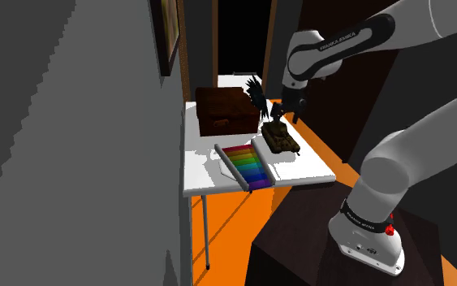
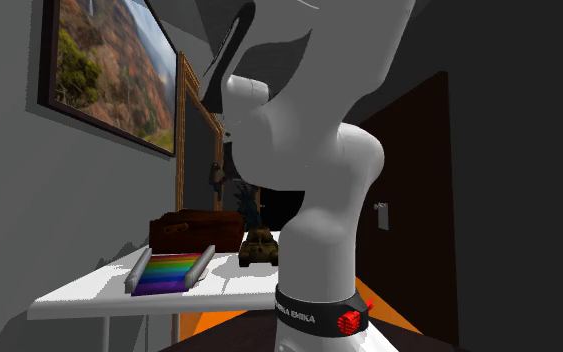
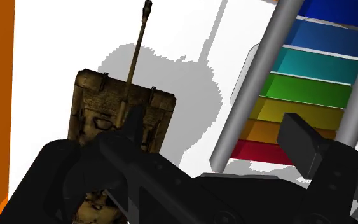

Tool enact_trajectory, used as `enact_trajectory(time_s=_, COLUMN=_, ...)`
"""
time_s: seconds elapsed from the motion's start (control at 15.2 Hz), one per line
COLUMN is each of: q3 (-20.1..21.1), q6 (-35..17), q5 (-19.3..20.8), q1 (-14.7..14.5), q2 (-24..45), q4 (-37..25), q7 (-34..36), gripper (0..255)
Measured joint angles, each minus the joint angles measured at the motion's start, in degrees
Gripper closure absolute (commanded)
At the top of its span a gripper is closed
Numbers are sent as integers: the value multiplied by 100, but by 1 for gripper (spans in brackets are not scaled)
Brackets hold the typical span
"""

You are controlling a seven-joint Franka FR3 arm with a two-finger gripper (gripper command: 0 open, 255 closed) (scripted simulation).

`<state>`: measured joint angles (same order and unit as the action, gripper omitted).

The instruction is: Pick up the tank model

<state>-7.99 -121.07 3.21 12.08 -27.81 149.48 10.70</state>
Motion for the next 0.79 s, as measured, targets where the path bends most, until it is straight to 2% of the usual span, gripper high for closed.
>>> enact_trajectory(time_s=0.59, q3=-404, q6=-1596, q5=328, q1=586, q2=1537, q4=-192, q7=471, gripper=0)
enact_trajectory(time_s=0.79, q3=-477, q6=-1919, q5=350, q1=658, q2=1830, q4=-199, q7=519, gripper=0)
